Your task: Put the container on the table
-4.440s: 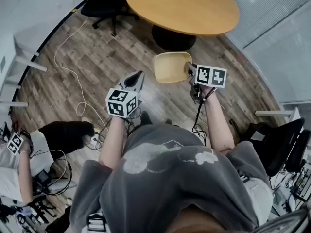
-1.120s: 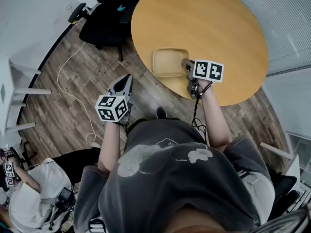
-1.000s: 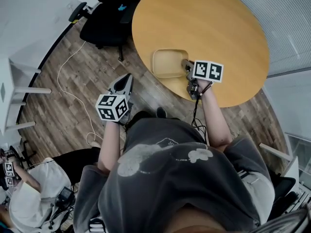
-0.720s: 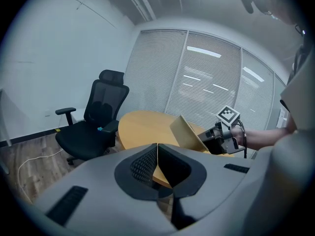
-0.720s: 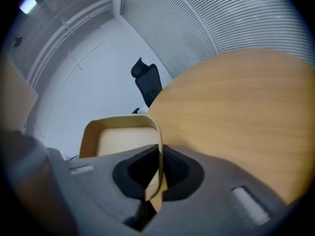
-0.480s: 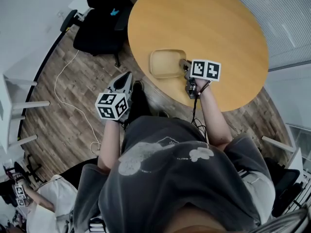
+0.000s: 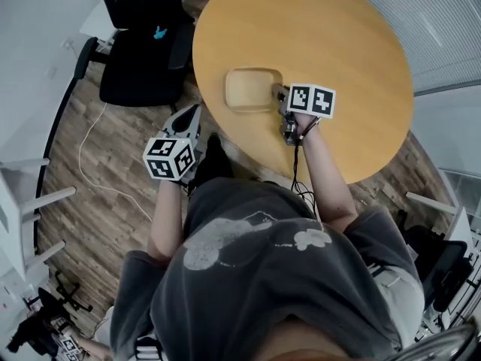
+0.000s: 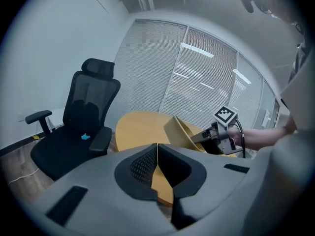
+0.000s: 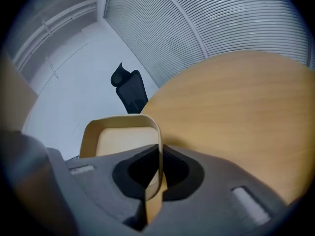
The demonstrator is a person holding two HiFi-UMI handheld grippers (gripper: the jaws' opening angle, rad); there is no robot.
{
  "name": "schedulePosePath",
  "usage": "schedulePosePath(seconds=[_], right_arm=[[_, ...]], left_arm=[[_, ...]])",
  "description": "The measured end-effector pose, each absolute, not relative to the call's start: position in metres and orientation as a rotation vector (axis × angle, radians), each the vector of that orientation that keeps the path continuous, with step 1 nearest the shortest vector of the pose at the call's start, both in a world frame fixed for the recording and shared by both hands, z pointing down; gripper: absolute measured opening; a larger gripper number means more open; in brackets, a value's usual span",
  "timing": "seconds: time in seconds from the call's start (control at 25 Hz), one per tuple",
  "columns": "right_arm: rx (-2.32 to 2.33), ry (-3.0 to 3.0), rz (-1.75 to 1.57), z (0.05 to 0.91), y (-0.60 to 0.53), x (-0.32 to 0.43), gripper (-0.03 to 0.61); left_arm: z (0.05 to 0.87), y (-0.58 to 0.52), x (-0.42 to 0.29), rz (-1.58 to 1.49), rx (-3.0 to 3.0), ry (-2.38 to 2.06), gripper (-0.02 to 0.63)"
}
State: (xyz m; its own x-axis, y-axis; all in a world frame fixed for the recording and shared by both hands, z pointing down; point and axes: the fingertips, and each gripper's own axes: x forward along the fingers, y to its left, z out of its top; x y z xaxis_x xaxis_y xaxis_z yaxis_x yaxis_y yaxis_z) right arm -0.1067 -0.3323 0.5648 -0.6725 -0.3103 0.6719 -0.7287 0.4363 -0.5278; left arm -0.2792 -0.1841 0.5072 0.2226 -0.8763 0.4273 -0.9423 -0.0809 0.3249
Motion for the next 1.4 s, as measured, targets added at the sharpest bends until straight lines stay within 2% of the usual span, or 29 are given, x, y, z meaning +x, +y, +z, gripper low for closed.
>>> schedulePosePath(seconds=[0.56,1.4], right_arm=[[1.138,-2.025,1.224,0.593,-0.433,-0.215,0.003],[1.368,-1.805,1.288,0.63,-0.523,-0.257,0.005]], left_arm=[[0.533,-0.311,-0.404,0.217,2.067,-1.45,0.0],[0.563,-0.424,-0.437,0.276,2.124,-1.268,-0.002]])
